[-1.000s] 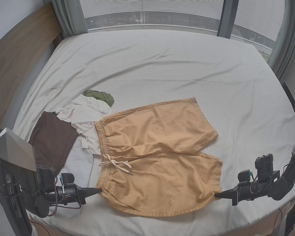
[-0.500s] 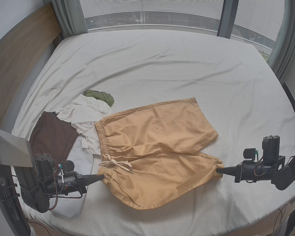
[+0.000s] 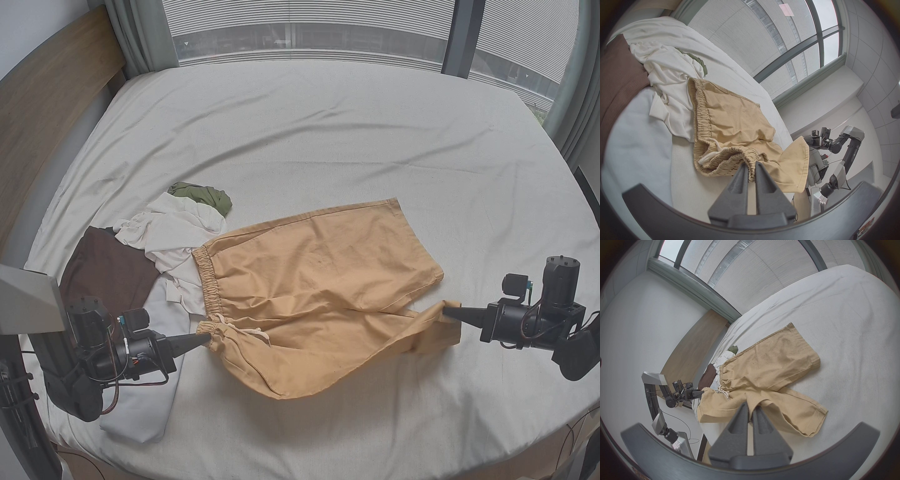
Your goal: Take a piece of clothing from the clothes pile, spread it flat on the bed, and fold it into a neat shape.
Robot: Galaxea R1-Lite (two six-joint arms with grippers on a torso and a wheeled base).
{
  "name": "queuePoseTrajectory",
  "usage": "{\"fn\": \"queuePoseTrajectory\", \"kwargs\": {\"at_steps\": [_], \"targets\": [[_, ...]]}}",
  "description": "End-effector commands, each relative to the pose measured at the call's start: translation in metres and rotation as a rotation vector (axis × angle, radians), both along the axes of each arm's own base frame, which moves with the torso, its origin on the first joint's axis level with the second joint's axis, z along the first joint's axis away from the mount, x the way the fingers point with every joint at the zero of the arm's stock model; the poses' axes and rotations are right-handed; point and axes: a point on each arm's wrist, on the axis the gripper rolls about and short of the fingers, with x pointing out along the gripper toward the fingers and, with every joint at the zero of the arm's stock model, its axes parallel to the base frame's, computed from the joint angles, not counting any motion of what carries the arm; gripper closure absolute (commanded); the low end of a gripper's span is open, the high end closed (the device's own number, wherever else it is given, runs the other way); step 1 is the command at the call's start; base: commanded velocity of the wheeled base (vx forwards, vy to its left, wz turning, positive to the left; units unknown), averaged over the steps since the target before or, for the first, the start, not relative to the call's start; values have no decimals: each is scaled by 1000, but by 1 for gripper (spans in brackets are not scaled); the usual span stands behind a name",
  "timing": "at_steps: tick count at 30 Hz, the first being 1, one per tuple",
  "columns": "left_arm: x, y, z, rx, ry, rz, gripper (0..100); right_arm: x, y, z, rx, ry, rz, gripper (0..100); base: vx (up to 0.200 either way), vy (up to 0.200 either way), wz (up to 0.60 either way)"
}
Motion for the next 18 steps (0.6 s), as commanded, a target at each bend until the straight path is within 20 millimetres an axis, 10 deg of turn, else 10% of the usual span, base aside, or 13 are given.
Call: {"fn": "queuePoseTrajectory", "kwargs": {"at_steps": [1, 18], "targets": [[2, 1, 7, -9, -24, 9, 100, 4, 1, 4, 4, -21, -1, 100, 0, 0, 0], [9, -2, 30, -41, -67, 166, 100, 30, 3, 27, 33, -134, -59, 100, 0, 0, 0]]}}
